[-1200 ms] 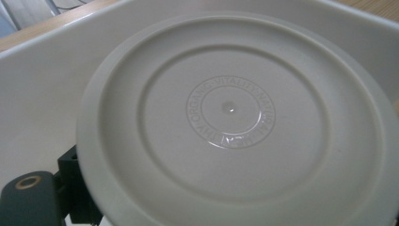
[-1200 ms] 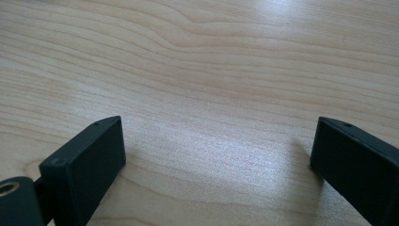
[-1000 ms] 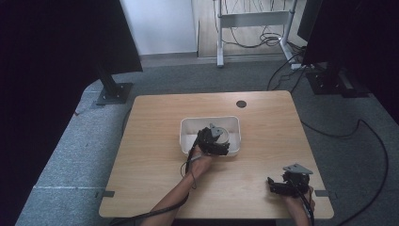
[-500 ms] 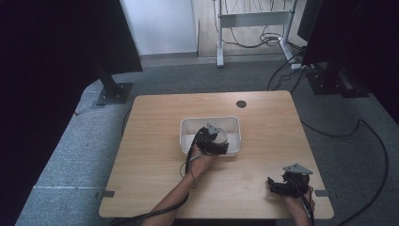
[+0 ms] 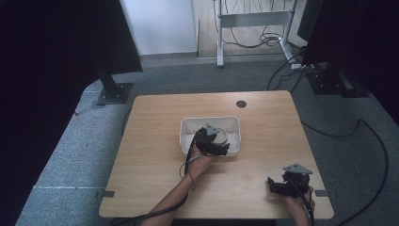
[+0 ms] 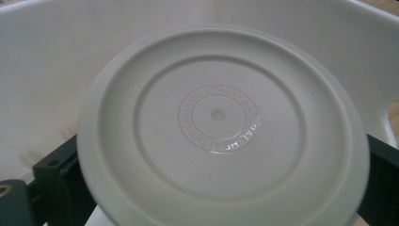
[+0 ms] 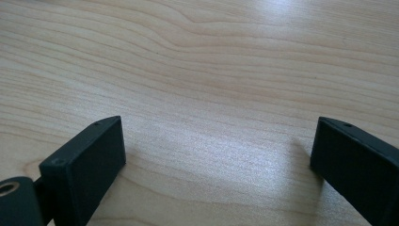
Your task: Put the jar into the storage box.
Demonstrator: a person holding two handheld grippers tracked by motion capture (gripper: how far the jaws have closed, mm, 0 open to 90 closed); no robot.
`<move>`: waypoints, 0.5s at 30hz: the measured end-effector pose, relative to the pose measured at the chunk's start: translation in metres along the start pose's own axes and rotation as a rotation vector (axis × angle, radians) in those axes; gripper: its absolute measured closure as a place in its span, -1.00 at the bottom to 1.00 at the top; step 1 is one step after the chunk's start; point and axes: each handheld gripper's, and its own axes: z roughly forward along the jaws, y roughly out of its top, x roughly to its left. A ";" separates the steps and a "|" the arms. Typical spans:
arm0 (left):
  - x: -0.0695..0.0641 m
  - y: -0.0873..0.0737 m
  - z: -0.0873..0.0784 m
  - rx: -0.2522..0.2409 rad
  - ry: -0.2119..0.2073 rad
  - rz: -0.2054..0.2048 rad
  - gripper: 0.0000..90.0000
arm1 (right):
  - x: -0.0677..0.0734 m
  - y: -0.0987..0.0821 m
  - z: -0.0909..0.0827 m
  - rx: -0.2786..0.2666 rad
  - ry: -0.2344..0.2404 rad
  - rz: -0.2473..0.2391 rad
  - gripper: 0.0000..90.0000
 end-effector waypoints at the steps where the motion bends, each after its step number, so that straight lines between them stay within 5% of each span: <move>1: 0.000 0.000 -0.001 -0.001 0.002 0.002 -0.94 | 0.000 0.000 0.000 0.000 0.001 0.000 -0.93; 15: -0.002 0.006 -0.014 -0.033 0.012 0.037 -0.94 | 0.000 0.000 0.000 0.000 0.000 0.001 -0.93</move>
